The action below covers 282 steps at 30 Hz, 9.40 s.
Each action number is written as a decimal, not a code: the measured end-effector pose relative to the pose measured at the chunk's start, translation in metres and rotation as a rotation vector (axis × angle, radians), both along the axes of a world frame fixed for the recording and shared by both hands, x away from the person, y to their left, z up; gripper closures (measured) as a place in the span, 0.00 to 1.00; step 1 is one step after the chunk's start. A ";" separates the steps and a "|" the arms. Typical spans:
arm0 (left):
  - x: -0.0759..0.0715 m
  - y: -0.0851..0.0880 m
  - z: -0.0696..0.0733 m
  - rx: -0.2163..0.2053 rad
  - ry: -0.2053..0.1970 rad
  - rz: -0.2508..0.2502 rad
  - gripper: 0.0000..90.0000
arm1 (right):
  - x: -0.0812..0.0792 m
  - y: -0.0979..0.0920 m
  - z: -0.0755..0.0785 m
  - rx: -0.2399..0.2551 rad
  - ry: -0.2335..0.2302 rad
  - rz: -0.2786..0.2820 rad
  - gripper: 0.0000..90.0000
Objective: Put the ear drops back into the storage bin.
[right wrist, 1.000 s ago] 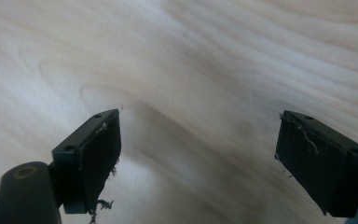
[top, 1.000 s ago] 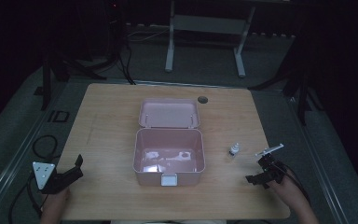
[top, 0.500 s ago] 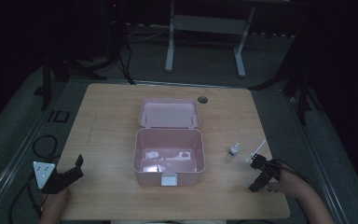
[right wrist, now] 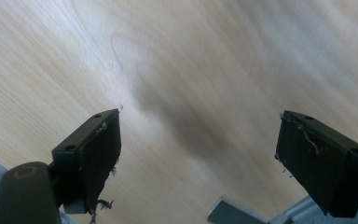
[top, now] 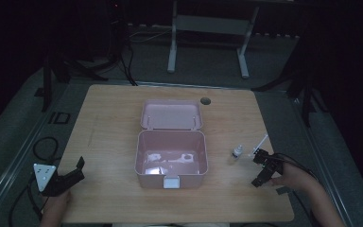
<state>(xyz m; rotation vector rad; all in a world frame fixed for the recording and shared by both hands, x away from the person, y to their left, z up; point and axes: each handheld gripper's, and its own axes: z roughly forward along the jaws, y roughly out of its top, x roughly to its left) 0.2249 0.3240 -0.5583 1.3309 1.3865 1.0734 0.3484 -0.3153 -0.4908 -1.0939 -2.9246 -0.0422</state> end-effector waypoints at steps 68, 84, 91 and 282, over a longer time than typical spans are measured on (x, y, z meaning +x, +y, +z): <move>0.001 -0.001 -0.001 0.019 0.006 -0.020 0.00 | 0.090 0.069 -0.013 -0.061 0.043 0.154 0.66; 0.001 -0.002 -0.001 0.024 0.011 -0.020 0.00 | 0.067 0.070 0.001 -0.119 0.017 0.390 0.66; 0.001 -0.002 -0.001 0.025 0.012 -0.019 0.00 | 0.053 0.082 0.008 -0.138 0.017 0.480 0.66; 0.002 -0.002 -0.001 0.026 0.014 -0.023 0.00 | 0.055 0.086 0.012 0.184 -0.210 0.119 0.17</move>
